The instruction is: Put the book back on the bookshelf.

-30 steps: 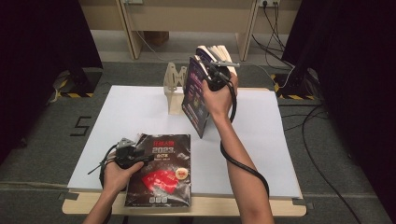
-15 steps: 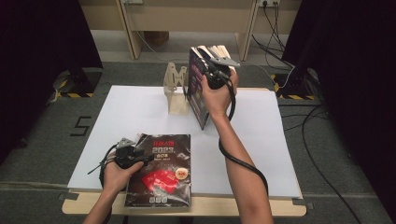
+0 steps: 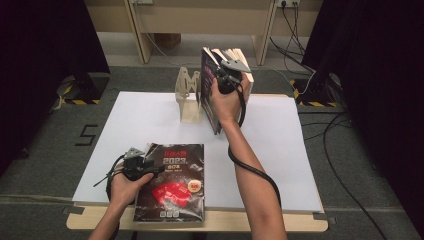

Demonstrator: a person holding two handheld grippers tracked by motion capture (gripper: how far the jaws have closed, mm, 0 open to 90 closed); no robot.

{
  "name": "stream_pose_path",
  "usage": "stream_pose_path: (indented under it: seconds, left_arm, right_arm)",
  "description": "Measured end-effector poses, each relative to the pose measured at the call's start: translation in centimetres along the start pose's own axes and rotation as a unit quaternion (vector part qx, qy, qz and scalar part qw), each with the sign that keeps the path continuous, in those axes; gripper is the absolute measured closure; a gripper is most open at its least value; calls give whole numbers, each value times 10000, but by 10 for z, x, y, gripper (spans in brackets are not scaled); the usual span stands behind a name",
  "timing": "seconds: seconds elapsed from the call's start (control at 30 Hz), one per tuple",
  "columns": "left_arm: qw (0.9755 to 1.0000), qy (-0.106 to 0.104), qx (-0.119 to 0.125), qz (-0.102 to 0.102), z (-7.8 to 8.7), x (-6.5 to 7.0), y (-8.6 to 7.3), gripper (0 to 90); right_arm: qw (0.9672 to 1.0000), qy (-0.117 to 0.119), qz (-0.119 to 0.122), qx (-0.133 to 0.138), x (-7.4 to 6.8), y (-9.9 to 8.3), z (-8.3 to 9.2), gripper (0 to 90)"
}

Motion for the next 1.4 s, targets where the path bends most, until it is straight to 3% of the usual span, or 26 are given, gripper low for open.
stream_pose_path:
  seconds: [0.73, 0.93, 1.07, 1.4]
  left_arm:
    - [10000, -22, -14, -30, 1, -1, -1, 437]
    - [10000, -15, -27, -27, 0, 0, -1, 437]
    - [10000, -29, -27, -33, 0, 1, -2, 437]
    - [10000, -20, -31, -69, 0, 3, -1, 437]
  right_arm:
    - [9997, -143, 155, -132, -4, -13, -18, 830]
    - [9994, -157, 251, -152, -3, -12, -12, 763]
    - [9996, -84, 184, -205, 1, -13, -4, 732]
    - [9994, -146, 112, -301, 20, -12, 18, 715]
Point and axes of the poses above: each handheld gripper's, and its own axes: z roughly backward along the jaws, y roughly out of its top, x roughly to its right, the point moved 10 cm from there along -z, roughly forward along the jaws, and after that the axes turned 13 degrees about -y, right-handed, at the moved point
